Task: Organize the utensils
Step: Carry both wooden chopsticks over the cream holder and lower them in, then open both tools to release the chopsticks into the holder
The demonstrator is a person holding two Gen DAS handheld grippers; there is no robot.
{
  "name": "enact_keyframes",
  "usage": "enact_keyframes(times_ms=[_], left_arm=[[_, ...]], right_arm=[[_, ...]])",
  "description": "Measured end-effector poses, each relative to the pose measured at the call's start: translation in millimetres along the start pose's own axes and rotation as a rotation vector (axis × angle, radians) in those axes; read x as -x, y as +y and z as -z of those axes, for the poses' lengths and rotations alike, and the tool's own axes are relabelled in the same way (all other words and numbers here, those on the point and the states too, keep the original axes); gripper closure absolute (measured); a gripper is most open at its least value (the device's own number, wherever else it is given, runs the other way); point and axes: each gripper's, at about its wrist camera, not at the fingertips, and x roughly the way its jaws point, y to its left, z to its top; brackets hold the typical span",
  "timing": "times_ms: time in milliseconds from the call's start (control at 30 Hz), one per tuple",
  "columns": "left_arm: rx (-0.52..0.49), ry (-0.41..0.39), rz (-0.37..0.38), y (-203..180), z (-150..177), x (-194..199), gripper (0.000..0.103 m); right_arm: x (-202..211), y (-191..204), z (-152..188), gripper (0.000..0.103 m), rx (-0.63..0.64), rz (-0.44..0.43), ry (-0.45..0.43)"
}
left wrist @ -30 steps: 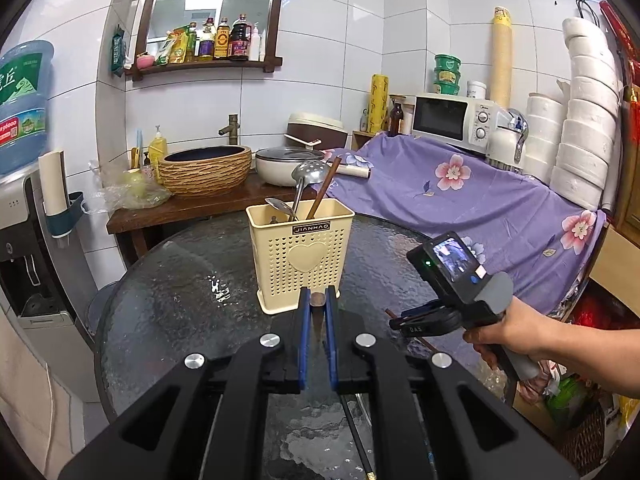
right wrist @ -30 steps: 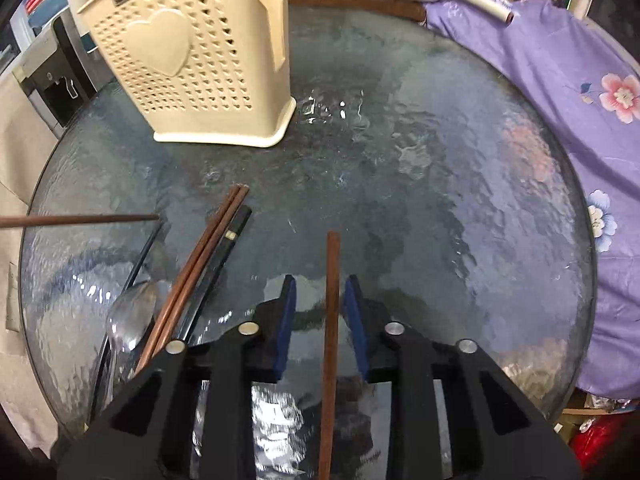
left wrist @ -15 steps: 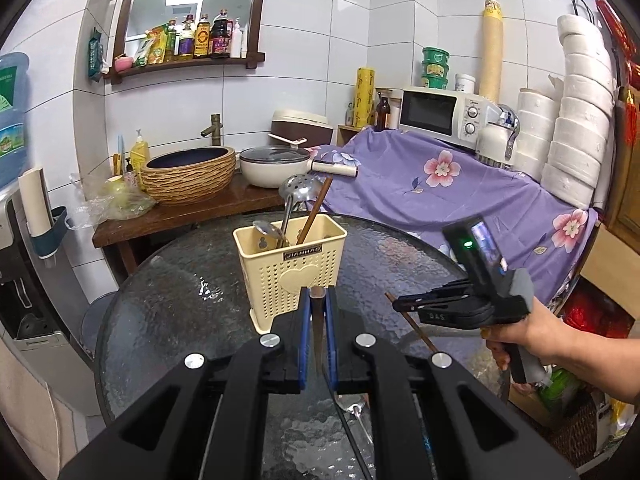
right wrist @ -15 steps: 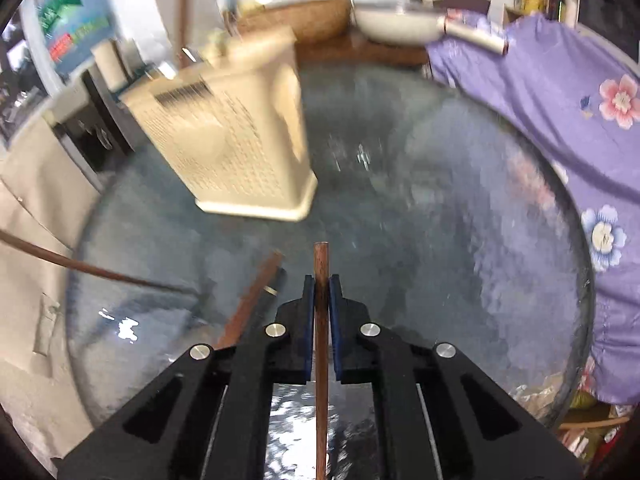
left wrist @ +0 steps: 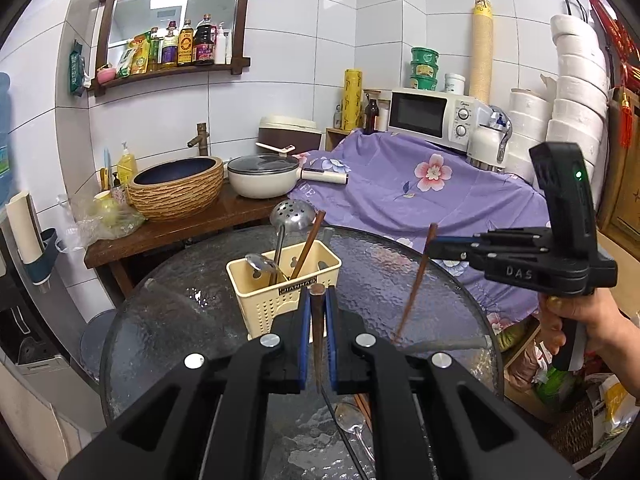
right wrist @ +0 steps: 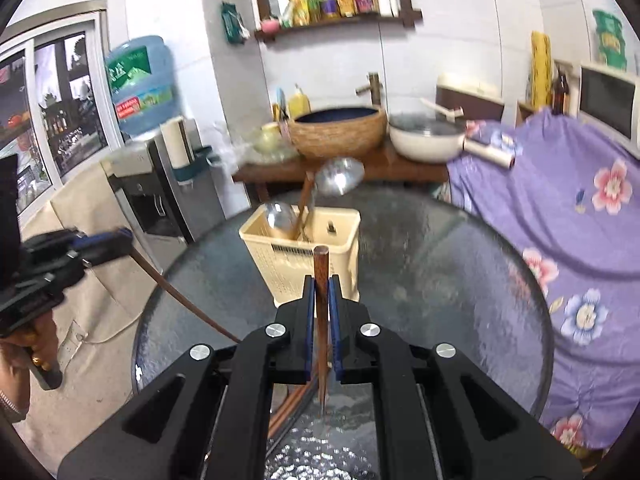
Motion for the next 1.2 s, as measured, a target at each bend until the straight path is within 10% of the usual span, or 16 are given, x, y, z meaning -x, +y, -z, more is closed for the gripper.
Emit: enact_keyframes(times_ms=[300,633,1200], left_arm=[[0.056,-0.035,0.070,24.4,-64.9,17.1,0.096],[0.037,-0.115,-0.031,46.5,-132.4,20.9,0.096],[0.074,-0.007,-0.088,65.0,-104.2,-42.0,0.096]], right_arm=[[27.8,16.0,-84.6,0.095,0.064,-0.024,-0.073],[32.9,23.4,-177.3,0.095,0.098,0.036,-0.117],[-48.3,-4.4,-155.2,0.095,0.013,0.060,-0.070]])
